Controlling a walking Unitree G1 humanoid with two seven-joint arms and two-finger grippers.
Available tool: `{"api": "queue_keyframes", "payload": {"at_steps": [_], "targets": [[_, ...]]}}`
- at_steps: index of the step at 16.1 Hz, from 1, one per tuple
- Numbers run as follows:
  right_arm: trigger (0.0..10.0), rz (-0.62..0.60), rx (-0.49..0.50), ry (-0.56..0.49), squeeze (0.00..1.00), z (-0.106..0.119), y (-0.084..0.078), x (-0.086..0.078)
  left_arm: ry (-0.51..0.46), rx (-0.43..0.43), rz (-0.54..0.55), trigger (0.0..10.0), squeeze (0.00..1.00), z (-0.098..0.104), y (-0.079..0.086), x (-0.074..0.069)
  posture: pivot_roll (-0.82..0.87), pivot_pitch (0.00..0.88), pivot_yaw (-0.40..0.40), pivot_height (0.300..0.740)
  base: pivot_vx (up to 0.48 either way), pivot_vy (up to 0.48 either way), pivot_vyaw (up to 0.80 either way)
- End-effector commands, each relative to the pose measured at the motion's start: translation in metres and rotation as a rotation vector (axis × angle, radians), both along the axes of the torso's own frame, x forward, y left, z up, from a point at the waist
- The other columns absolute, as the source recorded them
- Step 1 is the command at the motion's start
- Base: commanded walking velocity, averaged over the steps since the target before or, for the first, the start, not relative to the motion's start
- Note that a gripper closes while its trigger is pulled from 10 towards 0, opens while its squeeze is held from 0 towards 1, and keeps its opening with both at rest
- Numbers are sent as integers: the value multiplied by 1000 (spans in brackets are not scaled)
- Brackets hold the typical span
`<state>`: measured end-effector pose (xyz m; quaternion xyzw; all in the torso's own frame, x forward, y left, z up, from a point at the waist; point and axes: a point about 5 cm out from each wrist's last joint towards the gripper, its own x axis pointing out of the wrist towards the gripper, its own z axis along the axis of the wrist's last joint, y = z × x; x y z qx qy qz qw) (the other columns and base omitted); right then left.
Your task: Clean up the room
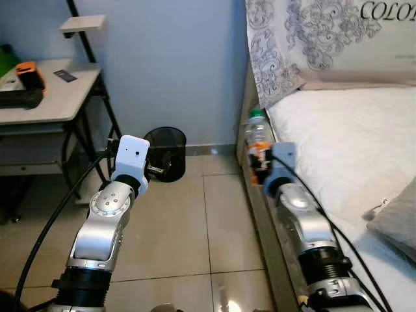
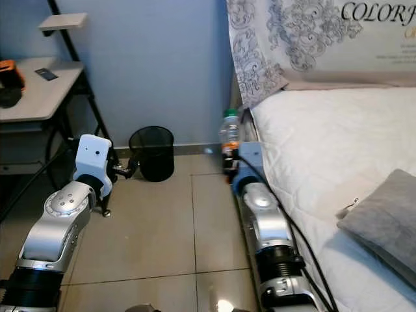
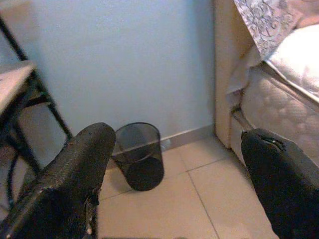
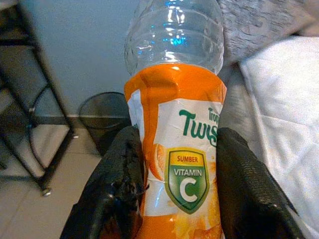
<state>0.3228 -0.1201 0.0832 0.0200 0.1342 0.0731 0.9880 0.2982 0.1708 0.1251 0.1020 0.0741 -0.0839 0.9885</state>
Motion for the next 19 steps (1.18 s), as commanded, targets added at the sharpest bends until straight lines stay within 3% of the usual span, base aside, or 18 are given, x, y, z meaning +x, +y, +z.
{"api": "queue_keyframes", "payload": {"at_steps": [1,4,5,6,7,8,19], "targets": [[10000,-8,9,0,0,2,-2,1,-6,6,25,10000,0,0,5,1,-21,0,34,740,0,0,0],[10000,-8,16,3,0,2,-2,1,-12,-10,14,10000,0,1,5,1,-21,0,34,740,0,0,0],[10000,-4,13,1,0,2,-2,1,-16,-7,11,10000,102,2,5,1,-20,0,34,740,0,0,0],[10000,-2,11,-1,0,3,-2,1,-17,-14,13,10000,141,2,4,1,-20,0,34,740,0,0,0],[10000,0,12,-5,0,3,-1,1,-22,-2,28,10000,302,3,6,2,-20,0,34,740,0,0,600],[10000,1,13,-6,0,4,-1,1,-18,-3,27,10000,333,3,6,2,-20,0,34,740,0,0,800],[10000,-32,20,9,0,3,-3,3,29,28,0,10000,302,-1,8,1,-16,0,35,740,322,0,73]]}}
